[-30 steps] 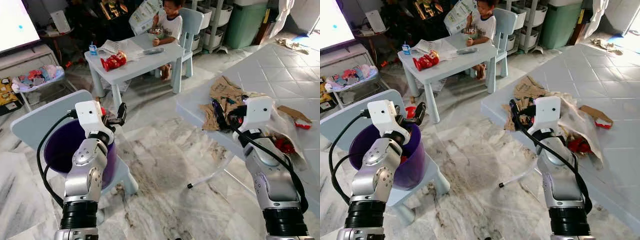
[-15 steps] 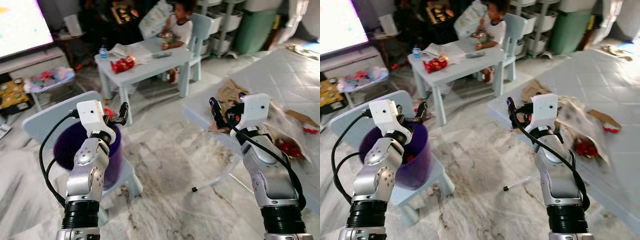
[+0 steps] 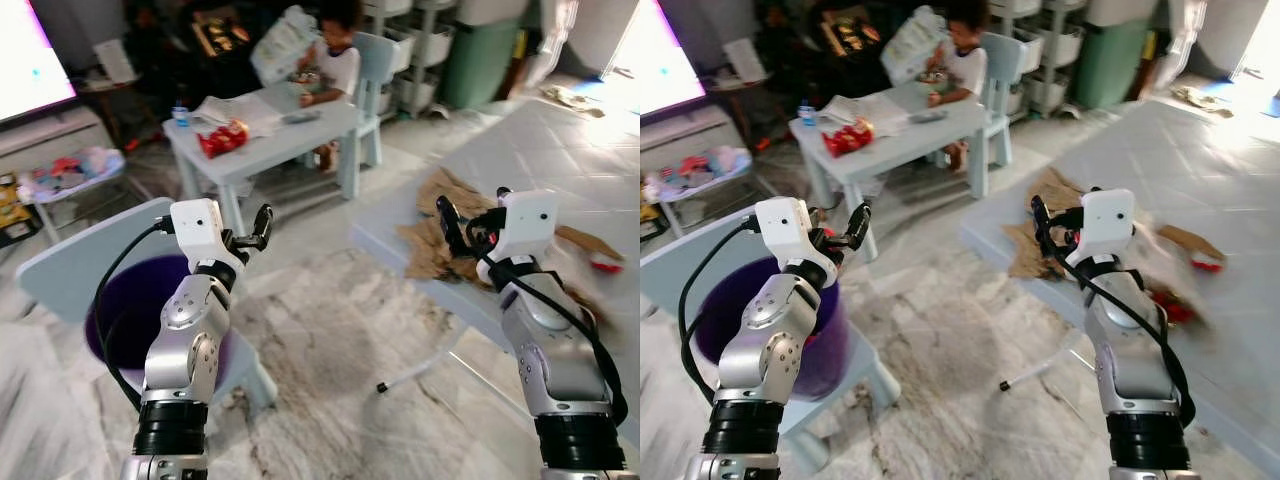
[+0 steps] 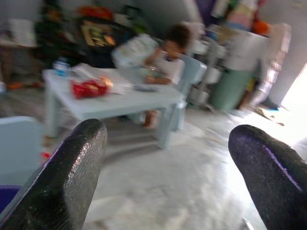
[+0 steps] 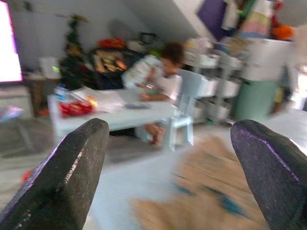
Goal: Picking trash to rubbish bin
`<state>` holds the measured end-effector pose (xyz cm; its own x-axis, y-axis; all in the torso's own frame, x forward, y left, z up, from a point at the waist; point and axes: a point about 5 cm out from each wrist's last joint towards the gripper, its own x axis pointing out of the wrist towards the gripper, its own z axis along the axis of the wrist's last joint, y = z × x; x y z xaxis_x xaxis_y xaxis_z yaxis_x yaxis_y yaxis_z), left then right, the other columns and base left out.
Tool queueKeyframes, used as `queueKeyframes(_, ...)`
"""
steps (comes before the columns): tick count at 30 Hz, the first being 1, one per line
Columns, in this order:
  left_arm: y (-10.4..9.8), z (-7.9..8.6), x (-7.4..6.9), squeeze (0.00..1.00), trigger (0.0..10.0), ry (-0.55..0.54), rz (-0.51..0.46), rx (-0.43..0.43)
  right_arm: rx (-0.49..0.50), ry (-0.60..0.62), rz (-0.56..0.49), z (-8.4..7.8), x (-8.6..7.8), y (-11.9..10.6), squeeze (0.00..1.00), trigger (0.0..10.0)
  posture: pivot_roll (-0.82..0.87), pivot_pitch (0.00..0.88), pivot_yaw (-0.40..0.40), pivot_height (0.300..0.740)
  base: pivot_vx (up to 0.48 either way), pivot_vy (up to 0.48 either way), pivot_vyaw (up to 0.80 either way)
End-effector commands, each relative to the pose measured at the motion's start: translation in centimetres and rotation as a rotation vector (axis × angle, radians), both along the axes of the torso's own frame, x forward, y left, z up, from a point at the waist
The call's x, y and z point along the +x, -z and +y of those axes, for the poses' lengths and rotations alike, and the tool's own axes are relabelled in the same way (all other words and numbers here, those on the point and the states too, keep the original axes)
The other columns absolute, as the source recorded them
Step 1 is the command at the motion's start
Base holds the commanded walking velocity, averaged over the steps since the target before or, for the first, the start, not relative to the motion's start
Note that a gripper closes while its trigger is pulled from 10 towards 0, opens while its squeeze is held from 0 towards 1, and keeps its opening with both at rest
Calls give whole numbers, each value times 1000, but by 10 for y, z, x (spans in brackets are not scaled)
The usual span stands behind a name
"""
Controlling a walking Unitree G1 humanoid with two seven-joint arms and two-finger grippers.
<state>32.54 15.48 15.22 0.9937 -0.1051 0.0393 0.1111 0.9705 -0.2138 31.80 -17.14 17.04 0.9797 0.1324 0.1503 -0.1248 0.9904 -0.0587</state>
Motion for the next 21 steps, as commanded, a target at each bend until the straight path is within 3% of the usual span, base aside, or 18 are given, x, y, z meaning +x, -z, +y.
queueKeyframes(1, 0, 2, 0, 0, 10000, -14, 6, 0, -10, -1, -12, 1, 0, -4, 0, 10000, -67, 38, 18, 740, 0, 0, 0)
queueKeyframes(7, 1, 2, 0, 0, 10000, -15, 13, -2, -17, 2, -12, 0, 0, -4, 0, 10000, -66, 38, 18, 740, 0, 0, 0)
queueKeyframes(14, 5, 1, 0, 0, 10000, 2, 39, 2, -89, 57, -11, -7, 2, -5, 0, 10000, -67, 40, 15, 740, 0, 0, 0)
queueKeyframes(21, 12, -9, 0, 0, 10000, 82, 87, 9, -115, 112, -4, -16, 3, -5, 0, 10000, -71, 40, 16, 740, 0, 0, -175)
